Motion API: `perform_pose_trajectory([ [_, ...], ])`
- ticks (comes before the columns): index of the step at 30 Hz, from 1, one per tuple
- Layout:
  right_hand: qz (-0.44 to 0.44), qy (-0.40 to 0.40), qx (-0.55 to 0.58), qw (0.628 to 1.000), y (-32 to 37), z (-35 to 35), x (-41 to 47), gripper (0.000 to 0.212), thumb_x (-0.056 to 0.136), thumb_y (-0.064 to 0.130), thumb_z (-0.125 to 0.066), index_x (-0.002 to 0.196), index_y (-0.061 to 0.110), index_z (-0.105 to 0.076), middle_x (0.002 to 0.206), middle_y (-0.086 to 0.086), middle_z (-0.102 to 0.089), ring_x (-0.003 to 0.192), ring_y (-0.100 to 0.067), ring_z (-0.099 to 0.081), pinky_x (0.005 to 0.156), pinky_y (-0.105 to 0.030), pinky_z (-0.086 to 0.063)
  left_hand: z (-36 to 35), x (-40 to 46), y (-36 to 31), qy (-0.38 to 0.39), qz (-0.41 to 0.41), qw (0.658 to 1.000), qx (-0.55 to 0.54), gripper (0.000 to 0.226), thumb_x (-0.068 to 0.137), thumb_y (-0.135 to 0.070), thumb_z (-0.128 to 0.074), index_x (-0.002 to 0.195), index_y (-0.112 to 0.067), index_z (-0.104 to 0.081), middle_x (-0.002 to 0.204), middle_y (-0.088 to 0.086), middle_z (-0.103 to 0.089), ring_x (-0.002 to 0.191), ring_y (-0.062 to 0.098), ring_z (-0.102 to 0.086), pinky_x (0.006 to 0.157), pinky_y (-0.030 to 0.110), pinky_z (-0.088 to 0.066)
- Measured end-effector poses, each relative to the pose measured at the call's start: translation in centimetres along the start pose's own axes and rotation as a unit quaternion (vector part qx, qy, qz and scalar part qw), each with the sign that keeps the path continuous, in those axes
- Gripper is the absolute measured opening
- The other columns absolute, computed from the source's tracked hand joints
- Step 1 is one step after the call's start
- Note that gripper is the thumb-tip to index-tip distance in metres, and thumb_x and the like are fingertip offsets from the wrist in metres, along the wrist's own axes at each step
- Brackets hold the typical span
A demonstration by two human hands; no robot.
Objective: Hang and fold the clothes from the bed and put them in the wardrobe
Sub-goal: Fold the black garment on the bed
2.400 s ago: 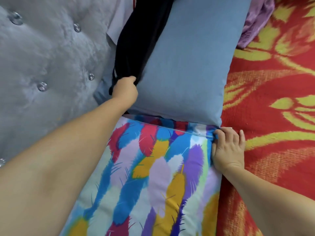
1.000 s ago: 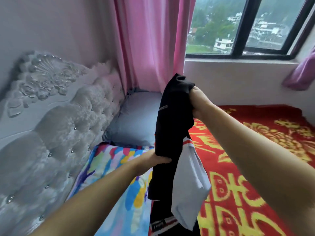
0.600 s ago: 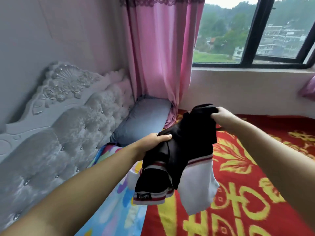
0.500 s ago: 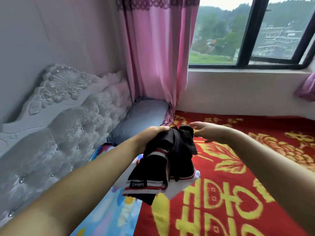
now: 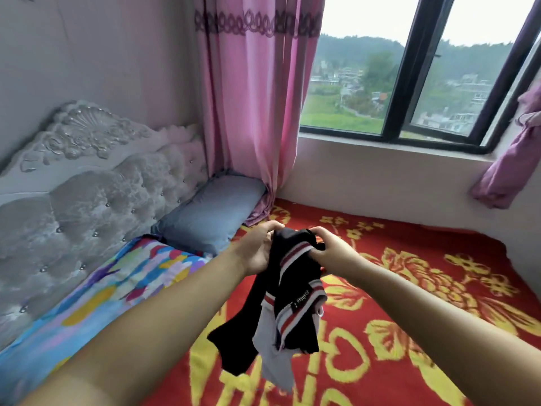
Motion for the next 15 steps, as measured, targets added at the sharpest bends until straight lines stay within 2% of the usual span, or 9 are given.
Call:
perform_pose_trajectory([
  [3, -0.051, -0.060, 0.132, 0.988, -1.5, 2.7, 0.6, 0.018, 0.092, 0.006, -0.045, 0.103, 0.006, -0.059, 0.084, -0.013, -0.059, 0.063, -0.019, -0.059, 0.045, -0.026, -0.050, -1.2, 1.2, 0.4, -0.068, -0.035, 0.995, 0.068, 0.027, 0.093, -0.023, -0.047, 0.066, -0.021, -0.046, 0.060, -0.005, -0.039, 0.052, 0.008, -0.039, 0.050, 0.018, -0.031],
  [6, -0.097, -0.107, 0.249, 0.958, -3.1, 5.1, 1.1, 0.018, 0.092, 0.002, -0.041, 0.085, 0.008, -0.056, 0.077, -0.009, -0.057, 0.059, -0.017, -0.059, 0.043, -0.026, -0.051, -2.1, 1.9, 0.6, -0.191, -0.148, 0.939, 0.245, 0.015, 0.095, -0.019, -0.046, 0.082, -0.017, -0.053, 0.074, -0.002, -0.054, 0.066, 0.011, -0.051, 0.060, 0.024, -0.039],
  [7, -0.111, -0.120, 0.281, 0.946, -3.6, 5.7, 1.1, 0.019, 0.092, 0.001, -0.040, 0.084, 0.009, -0.055, 0.077, -0.009, -0.057, 0.062, -0.018, -0.060, 0.043, -0.026, -0.052, -2.5, 1.7, 0.7, -0.223, -0.195, 0.913, 0.281, 0.017, 0.095, -0.017, -0.046, 0.080, -0.014, -0.052, 0.071, 0.000, -0.053, 0.062, 0.012, -0.048, 0.058, 0.026, -0.038],
  [9, -0.128, -0.154, 0.343, 0.918, -4.7, 6.8, 1.1, 0.018, 0.093, 0.000, -0.039, 0.084, 0.009, -0.052, 0.082, -0.010, -0.057, 0.069, -0.020, -0.061, 0.043, -0.028, -0.053, -3.9, 1.8, 1.5, -0.213, -0.242, 0.889, 0.326, 0.037, 0.097, -0.022, -0.046, 0.062, -0.011, -0.050, 0.054, 0.002, -0.047, 0.047, 0.013, -0.040, 0.050, 0.029, -0.032],
  [10, -0.133, -0.173, 0.366, 0.905, -5.2, 7.2, 1.0, 0.018, 0.092, -0.001, -0.038, 0.085, 0.009, -0.051, 0.085, -0.012, -0.057, 0.073, -0.022, -0.062, 0.045, -0.030, -0.055, -4.7, 2.1, 2.4, -0.176, -0.213, 0.895, 0.349, 0.052, 0.099, -0.030, -0.044, 0.051, -0.011, -0.051, 0.045, 0.002, -0.047, 0.039, 0.013, -0.040, 0.047, 0.027, -0.031],
  [11, -0.138, -0.191, 0.378, 0.895, -5.7, 7.4, 0.9, 0.017, 0.092, -0.001, -0.038, 0.086, 0.009, -0.051, 0.089, -0.014, -0.058, 0.078, -0.025, -0.063, 0.050, -0.034, -0.057, -5.5, 2.5, 3.5, -0.132, -0.135, 0.905, 0.380, 0.065, 0.100, -0.043, -0.038, 0.044, -0.013, -0.055, 0.042, 0.003, -0.051, 0.034, 0.014, -0.043, 0.043, 0.024, -0.034],
  [12, -0.141, -0.209, 0.369, 0.894, -6.2, 7.7, 0.8, 0.016, 0.091, 0.000, -0.039, 0.087, 0.009, -0.052, 0.093, -0.016, -0.059, 0.084, -0.029, -0.065, 0.059, -0.041, -0.060, -6.0, 2.7, 4.7, -0.089, -0.035, 0.907, 0.411, 0.075, 0.098, -0.056, -0.029, 0.047, -0.012, -0.062, 0.047, 0.005, -0.060, 0.036, 0.014, -0.051, 0.043, 0.020, -0.039],
  [14, -0.145, -0.241, 0.334, 0.900, -6.8, 8.1, 0.5, 0.013, 0.089, 0.003, -0.042, 0.088, 0.010, -0.052, 0.100, -0.020, -0.061, 0.093, -0.033, -0.065, 0.075, -0.050, -0.058, -6.5, 3.3, 6.1, -0.046, 0.098, 0.899, 0.424, 0.083, 0.091, -0.072, -0.016, 0.075, -0.012, -0.071, 0.073, 0.008, -0.072, 0.056, 0.017, -0.065, 0.055, 0.020, -0.046],
  [15, -0.144, -0.248, 0.334, 0.898, -6.8, 8.1, 0.2, 0.012, 0.090, 0.004, -0.042, 0.090, 0.010, -0.052, 0.101, -0.020, -0.061, 0.092, -0.033, -0.065, 0.072, -0.048, -0.059, -6.4, 3.7, 6.1, -0.061, 0.112, 0.906, 0.404, 0.079, 0.089, -0.074, -0.017, 0.084, -0.012, -0.067, 0.079, 0.008, -0.070, 0.061, 0.018, -0.064, 0.059, 0.022, -0.045],
])
Point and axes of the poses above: each hand's wrist, its own x-axis towards the middle knuckle, its own z-axis out of the back of the hand, y = z × x, the point moved 4 cm from there along x, towards the middle knuckle
